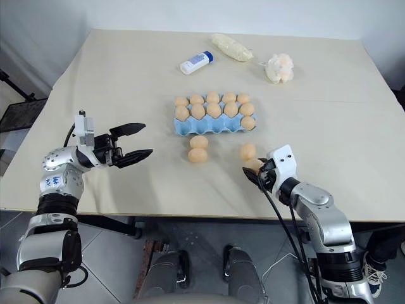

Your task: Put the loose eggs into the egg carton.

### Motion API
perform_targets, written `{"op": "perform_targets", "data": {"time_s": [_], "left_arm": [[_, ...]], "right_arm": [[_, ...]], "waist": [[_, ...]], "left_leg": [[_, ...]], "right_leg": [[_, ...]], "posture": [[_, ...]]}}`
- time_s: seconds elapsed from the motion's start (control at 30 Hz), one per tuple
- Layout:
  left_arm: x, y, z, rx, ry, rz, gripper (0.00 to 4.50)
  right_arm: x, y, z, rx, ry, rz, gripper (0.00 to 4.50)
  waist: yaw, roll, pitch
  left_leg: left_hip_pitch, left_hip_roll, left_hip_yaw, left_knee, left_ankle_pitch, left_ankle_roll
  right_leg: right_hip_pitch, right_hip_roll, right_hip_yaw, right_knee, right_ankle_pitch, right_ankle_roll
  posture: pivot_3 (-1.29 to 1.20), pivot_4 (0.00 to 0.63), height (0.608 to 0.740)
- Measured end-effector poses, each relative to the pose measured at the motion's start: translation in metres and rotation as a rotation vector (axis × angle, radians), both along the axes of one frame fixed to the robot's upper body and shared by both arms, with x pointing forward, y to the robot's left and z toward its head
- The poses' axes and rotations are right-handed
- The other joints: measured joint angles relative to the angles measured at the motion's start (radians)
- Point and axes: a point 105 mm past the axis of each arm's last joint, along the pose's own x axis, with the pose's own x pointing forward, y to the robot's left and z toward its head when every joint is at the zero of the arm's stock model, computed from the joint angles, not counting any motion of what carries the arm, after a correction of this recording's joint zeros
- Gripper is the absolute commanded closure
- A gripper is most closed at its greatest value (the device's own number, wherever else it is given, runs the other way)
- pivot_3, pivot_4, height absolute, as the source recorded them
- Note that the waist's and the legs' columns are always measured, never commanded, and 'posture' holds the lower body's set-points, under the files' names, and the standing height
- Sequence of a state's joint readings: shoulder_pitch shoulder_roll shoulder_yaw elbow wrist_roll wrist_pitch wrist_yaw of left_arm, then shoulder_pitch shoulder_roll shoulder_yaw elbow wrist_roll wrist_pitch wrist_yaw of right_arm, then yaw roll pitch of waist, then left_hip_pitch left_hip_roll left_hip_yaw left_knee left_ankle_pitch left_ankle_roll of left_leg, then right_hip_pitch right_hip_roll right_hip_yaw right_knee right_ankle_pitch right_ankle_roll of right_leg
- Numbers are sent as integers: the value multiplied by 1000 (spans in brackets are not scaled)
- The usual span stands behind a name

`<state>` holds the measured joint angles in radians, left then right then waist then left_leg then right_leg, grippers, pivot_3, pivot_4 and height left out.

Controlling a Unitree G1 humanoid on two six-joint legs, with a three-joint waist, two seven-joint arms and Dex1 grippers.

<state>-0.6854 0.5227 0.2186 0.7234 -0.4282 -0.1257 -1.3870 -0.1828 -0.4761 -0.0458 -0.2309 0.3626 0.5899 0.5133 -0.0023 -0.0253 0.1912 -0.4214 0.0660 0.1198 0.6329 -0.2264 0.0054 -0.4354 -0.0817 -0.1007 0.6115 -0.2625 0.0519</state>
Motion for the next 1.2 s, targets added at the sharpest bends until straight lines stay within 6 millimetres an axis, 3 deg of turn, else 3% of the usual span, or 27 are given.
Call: {"op": "perform_targets", "data": {"time_s": [0.13, 0.3, 0.43, 0.57, 0.7, 0.9, 1.2], "left_arm": [[1, 0, 1, -1, -2, 3, 0], [3, 2, 1, -7, 5, 10, 0], [4, 2, 0, -7, -2, 14, 0], [7, -2, 3, -19, -19, 17, 0], [9, -6, 2, -27, -34, 25, 0], [15, -6, 6, -39, -50, 66, 0], [16, 5, 6, -29, -41, 119, 0]], "right_arm": [[-8, -1, 6, -6, -4, 14, 2429], [-14, -8, 34, -13, -65, 18, 2429], [-1, -6, 61, -5, -141, 12, 2429], [25, -6, 85, 28, -217, -37, 2429], [44, 4, 79, 46, -199, -38, 2429], [79, 40, 85, 77, -236, 6, 2429], [110, 71, 73, 58, -242, 26, 2429]], "waist": [[1, 0, 0], [0, 0, 0], [-2, 0, 0], [-1, 0, 0], [-1, 0, 0], [-12, 0, 0], [-32, 0, 0]], "left_leg": [[0, 0, 0, 0, 0, 0], [0, 0, 0, 1, 0, 0], [0, 1, 1, 1, 1, -1], [0, 1, 1, 1, 1, -1], [-2, -1, 2, 1, 1, -1], [-1, -1, 14, 3, 2, -2], [0, 0, 18, 3, 4, -2]], "right_leg": [[-1, 0, 0, 0, 0, 0], [-1, 0, 1, 1, 0, 0], [-2, 2, 2, 1, 1, -2], [-2, 2, 2, 1, 2, -2], [-4, 2, 3, 2, 2, -2], [-8, 4, 8, 10, 2, -2], [-10, 2, 12, 14, 2, -2]], "posture": [[0, 150, 740], [0, 150, 740], [0, 150, 740], [0, 150, 740], [0, 150, 740], [0, 150, 740], [0, 150, 740]]}}
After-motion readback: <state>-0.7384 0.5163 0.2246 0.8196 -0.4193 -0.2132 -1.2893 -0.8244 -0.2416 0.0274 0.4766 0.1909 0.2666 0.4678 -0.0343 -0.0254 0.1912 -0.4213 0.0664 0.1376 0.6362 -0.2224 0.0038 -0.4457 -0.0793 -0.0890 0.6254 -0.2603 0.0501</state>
